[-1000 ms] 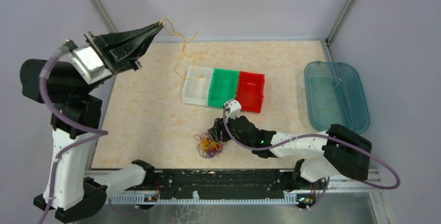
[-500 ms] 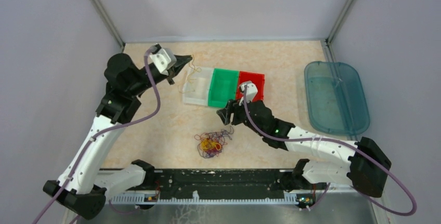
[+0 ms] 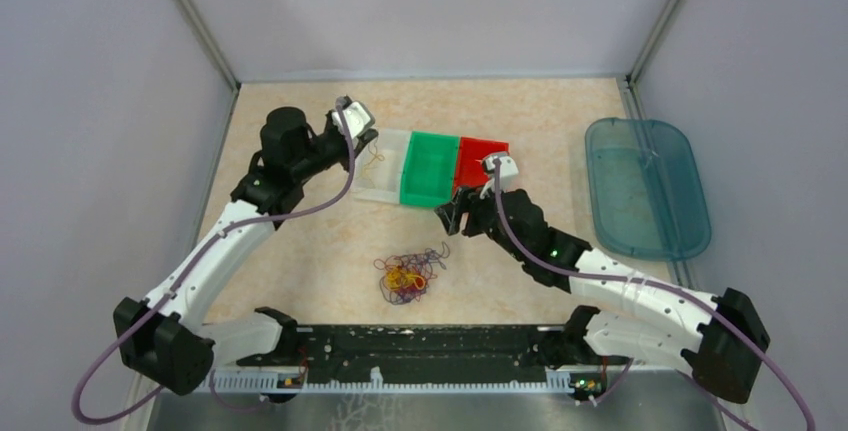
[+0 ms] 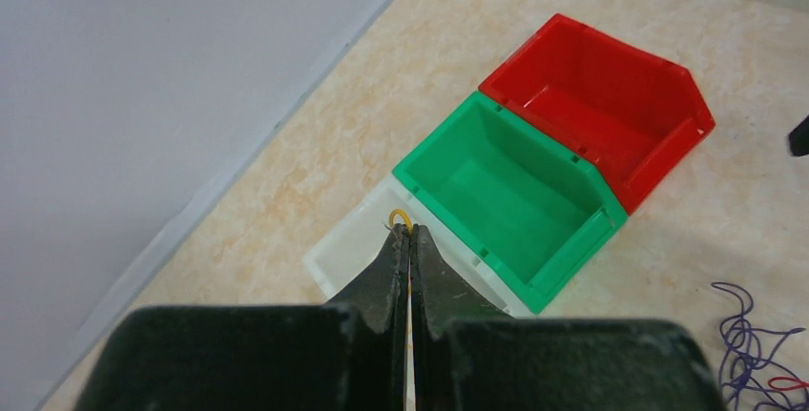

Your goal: Untangle the cables

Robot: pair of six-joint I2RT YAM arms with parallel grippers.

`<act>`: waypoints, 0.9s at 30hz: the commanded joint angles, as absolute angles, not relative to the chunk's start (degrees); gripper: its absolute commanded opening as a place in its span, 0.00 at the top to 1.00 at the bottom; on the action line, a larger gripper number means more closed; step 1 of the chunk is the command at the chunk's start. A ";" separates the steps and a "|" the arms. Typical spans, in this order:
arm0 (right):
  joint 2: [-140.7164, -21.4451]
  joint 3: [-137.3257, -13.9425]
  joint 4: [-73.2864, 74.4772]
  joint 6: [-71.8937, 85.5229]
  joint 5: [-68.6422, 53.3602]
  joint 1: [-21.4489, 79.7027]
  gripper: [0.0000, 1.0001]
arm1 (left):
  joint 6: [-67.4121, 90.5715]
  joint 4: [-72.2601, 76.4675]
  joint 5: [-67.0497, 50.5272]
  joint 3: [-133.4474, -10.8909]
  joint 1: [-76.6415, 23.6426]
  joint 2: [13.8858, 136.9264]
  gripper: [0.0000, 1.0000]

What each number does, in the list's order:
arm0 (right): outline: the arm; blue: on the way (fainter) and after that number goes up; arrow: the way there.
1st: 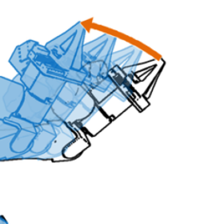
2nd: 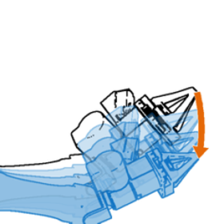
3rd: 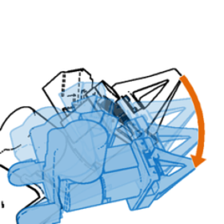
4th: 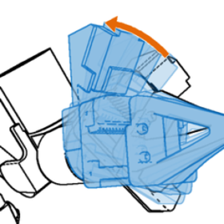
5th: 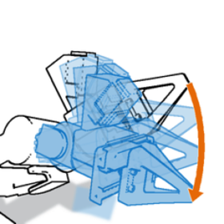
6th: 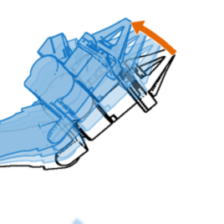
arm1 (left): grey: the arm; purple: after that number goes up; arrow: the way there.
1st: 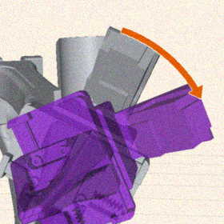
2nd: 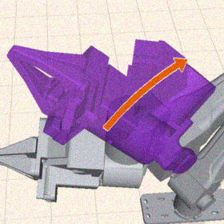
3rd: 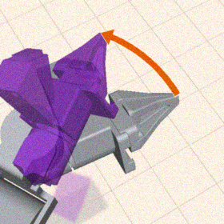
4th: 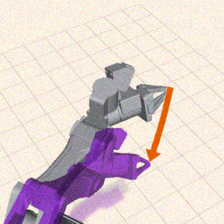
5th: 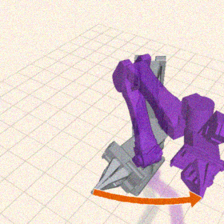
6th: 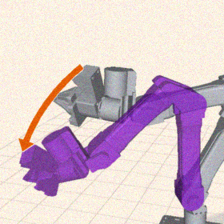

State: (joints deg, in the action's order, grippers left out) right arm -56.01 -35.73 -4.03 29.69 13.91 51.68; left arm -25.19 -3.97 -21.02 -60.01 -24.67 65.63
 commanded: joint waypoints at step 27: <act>-58.10 -38.14 -9.58 31.73 13.09 51.21 0.37 | -26.94 2.11 -22.08 -64.85 -19.99 80.65 1.00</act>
